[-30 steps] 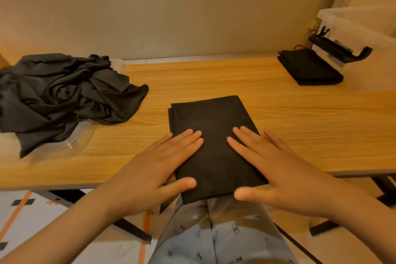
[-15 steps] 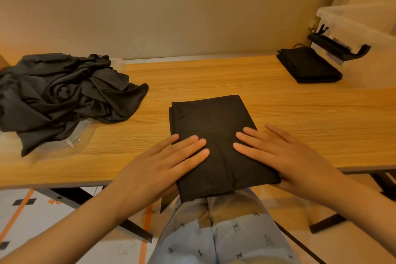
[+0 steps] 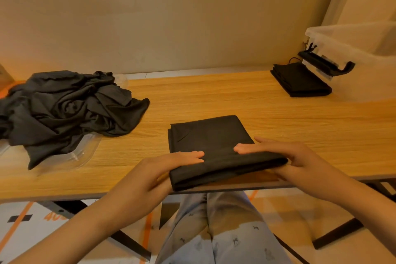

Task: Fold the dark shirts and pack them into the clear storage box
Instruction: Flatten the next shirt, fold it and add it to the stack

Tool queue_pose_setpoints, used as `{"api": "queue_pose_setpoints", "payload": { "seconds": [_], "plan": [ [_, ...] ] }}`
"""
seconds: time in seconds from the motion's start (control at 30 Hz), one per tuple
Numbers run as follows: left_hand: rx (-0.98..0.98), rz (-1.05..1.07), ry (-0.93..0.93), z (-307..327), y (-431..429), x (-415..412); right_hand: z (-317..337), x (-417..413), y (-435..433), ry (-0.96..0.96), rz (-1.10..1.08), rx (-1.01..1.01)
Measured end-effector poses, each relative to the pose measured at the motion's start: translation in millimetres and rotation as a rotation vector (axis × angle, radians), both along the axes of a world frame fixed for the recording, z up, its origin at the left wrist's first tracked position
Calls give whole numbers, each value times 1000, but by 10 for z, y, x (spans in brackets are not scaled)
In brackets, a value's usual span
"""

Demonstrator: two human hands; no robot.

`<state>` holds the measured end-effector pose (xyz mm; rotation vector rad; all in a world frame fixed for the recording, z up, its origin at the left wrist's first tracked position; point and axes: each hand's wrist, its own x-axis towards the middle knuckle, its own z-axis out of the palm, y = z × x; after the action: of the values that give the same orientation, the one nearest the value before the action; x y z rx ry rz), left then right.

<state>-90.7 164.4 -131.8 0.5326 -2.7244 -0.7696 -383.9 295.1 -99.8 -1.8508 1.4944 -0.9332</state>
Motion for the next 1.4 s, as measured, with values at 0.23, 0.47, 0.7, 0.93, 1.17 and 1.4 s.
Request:
{"api": "queue_pose_setpoints", "payload": {
  "seconds": [0.23,0.47,0.7,0.93,1.17,1.4],
  "plan": [
    [479,182,590,908,148,-403,665,95,-229,-507,-165,-33],
    [946,395,559,1217,-184,-673,982,24,-670,-722,-265,122],
    [1042,663,343,544,-936,-949,315,-78,-1432,-503,-496,412],
    [1017,657,317,386,-1325,-1058,179,-203,-1811,-465,-505,431],
    [1011,615,447,354,-1508,-997,194,-291,-1879,-464,-407,347],
    [732,456,467,520,-1170,-724,295,-297,-1439,-340,-216,168]
  ]
}}
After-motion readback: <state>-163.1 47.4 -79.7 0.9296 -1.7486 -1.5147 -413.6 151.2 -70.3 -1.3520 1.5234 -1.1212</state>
